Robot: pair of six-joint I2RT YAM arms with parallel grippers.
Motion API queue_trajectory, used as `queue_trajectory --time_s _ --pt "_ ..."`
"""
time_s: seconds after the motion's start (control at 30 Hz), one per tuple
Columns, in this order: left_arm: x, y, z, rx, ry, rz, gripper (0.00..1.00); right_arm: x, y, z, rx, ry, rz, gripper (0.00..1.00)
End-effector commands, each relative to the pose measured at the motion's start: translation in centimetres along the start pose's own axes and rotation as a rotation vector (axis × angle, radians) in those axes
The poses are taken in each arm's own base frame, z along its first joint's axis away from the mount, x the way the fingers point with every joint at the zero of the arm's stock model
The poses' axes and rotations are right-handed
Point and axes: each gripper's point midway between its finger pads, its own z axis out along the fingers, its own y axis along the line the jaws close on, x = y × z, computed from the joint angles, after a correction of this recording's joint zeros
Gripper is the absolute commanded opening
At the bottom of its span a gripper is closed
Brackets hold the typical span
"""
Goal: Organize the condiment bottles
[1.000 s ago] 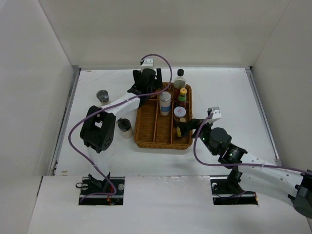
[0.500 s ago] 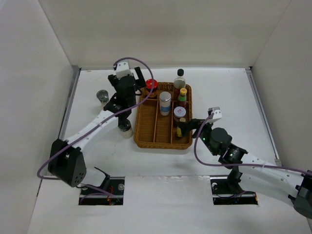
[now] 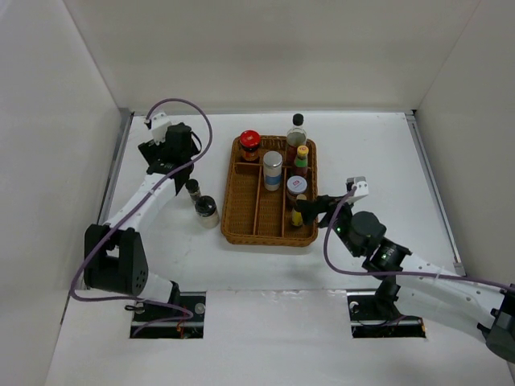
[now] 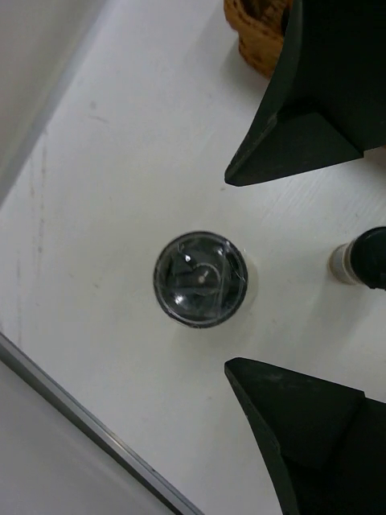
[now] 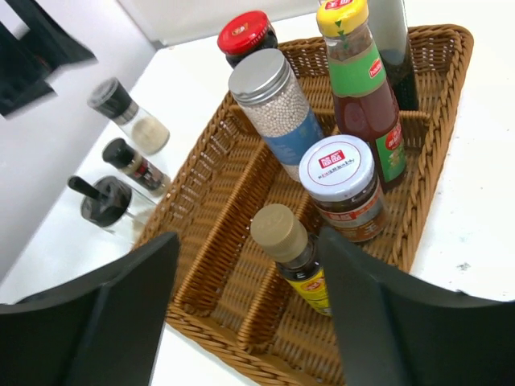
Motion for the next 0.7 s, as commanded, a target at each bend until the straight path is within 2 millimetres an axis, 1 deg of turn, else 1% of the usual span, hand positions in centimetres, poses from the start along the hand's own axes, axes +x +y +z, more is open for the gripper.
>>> queue_trajectory --time_s 0.0,0.07,0.13,0.3,0.37,0.5,0.6,0.67 --pt "0.3 0.6 1.2 -0.027 0.042 -0.010 0.90 -1.0 0.8 0.0 -0.031 -0.038 0.021 0.82" --pt "1.0 0.7 2.1 -0.041 0.063 0.000 0.90 -0.9 0.8 0.0 -0.031 -0.036 0.020 0.84" --pt "1.3 0.4 2.8 -0.030 0.072 -0.006 0.89 -0.9 0.9 0.0 -0.034 -0.034 0.020 0.85" --pt "1.3 0.1 4.2 -0.034 0.072 -0.007 0.89 -1.0 0.9 0.0 -0.035 -0.036 0.019 0.85" --pt "1.3 0.0 4.9 -0.034 0.073 -0.004 0.87 -0.8 0.9 0.1 -0.032 -0.031 0.016 0.85" --pt "1.2 -0.1 6.0 -0.040 0.069 0.001 0.77 -0.8 1.0 0.2 -0.033 -0.029 0.013 0.85" --pt "1.5 -0.1 6.5 -0.046 0.069 0.013 0.70 -0.7 0.9 0.2 -0.031 -0.026 0.011 0.85" --pt "1.7 -0.1 6.5 -0.049 0.072 0.017 0.63 -0.7 0.9 0.2 -0.031 -0.026 0.010 0.85"
